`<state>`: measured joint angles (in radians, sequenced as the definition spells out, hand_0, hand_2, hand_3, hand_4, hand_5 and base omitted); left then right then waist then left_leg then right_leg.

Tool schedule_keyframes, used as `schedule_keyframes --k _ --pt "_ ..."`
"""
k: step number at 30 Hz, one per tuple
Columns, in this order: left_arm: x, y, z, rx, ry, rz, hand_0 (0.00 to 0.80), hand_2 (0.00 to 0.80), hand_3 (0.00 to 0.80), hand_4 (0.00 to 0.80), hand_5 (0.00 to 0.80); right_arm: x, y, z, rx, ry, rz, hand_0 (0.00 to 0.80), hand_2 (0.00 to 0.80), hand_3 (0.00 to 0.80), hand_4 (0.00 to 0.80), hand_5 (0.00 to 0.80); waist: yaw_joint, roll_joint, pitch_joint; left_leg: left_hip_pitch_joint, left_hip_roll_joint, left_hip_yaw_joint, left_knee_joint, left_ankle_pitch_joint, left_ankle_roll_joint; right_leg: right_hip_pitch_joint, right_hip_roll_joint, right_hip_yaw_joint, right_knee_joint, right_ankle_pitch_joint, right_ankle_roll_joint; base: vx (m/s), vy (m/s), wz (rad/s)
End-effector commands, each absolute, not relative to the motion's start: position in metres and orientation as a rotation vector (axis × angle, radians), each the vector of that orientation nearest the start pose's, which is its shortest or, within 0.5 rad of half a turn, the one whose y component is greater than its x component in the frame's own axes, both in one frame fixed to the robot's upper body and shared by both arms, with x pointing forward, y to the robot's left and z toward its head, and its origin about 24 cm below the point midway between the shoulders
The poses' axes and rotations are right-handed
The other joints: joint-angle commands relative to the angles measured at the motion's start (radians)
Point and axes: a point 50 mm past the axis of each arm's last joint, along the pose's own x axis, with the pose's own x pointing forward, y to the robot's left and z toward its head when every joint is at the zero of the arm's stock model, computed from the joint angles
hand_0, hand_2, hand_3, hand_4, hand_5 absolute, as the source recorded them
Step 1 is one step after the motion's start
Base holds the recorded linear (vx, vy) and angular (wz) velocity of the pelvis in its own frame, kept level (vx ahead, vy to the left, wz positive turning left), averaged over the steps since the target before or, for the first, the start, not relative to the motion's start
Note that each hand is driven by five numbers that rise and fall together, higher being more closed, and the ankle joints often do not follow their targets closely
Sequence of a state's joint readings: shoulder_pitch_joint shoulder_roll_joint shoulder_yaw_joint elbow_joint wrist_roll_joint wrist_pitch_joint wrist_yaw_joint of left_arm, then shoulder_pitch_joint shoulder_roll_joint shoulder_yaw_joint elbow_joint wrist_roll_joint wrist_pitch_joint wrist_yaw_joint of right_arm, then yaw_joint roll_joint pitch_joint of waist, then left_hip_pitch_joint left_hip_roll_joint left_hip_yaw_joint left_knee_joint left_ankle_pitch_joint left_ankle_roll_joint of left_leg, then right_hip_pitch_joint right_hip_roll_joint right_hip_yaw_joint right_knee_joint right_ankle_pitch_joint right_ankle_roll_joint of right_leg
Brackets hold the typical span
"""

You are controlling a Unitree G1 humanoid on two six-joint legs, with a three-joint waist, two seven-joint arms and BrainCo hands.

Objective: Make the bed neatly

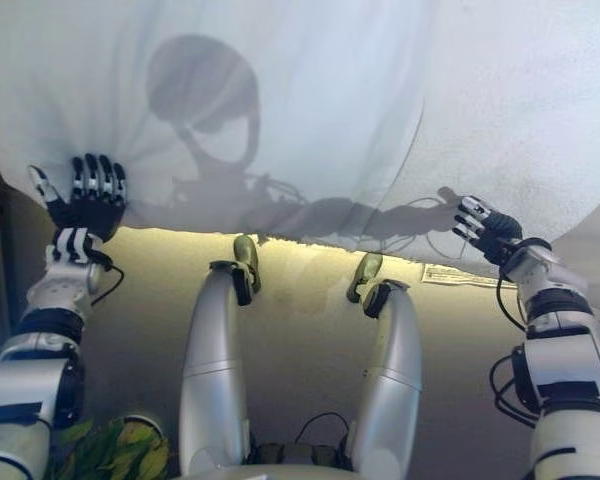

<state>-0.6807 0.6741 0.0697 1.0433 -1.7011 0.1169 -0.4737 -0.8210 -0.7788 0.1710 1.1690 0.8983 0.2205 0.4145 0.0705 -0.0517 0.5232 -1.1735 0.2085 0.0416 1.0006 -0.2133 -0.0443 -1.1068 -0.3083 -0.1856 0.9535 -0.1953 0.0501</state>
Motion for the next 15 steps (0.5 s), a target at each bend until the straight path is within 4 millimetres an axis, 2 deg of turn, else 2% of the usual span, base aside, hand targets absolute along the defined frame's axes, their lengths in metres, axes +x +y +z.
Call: schedule_keyframes --k 1,6,15 --pt "0.307 0.389 0.112 -1.123 -0.345 0.243 0.000 0.000 0.000 0.000 0.000 0.326 -0.370 0.113 0.335 0.225 -0.120 0.000 0.000 0.000 0.000 0.000 0.026 -0.007 -0.003 0.023 -0.012 -0.080 -0.078 0.007 -0.065 -0.002 -0.033 0.025 0.014 0.046 0.067 0.000 0.000 0.00" --pt "0.296 0.405 0.118 -1.098 -0.372 0.278 0.000 0.000 0.000 0.000 0.000 0.321 -0.376 0.114 0.349 0.209 -0.131 0.000 0.000 0.000 0.000 0.000 0.026 0.004 -0.004 0.022 -0.013 -0.074 -0.063 0.001 -0.067 -0.002 -0.038 0.034 0.020 0.044 0.069 0.000 0.000 0.00" --pt "0.270 0.426 0.107 -1.077 -0.351 0.380 0.000 0.000 0.000 0.000 0.000 0.310 -0.384 0.108 0.355 0.214 -0.122 0.000 0.000 0.000 0.000 0.000 0.024 0.029 -0.004 0.079 0.000 -0.053 -0.074 0.010 -0.080 0.045 -0.043 0.040 0.020 0.035 0.062 0.000 0.000 0.00"
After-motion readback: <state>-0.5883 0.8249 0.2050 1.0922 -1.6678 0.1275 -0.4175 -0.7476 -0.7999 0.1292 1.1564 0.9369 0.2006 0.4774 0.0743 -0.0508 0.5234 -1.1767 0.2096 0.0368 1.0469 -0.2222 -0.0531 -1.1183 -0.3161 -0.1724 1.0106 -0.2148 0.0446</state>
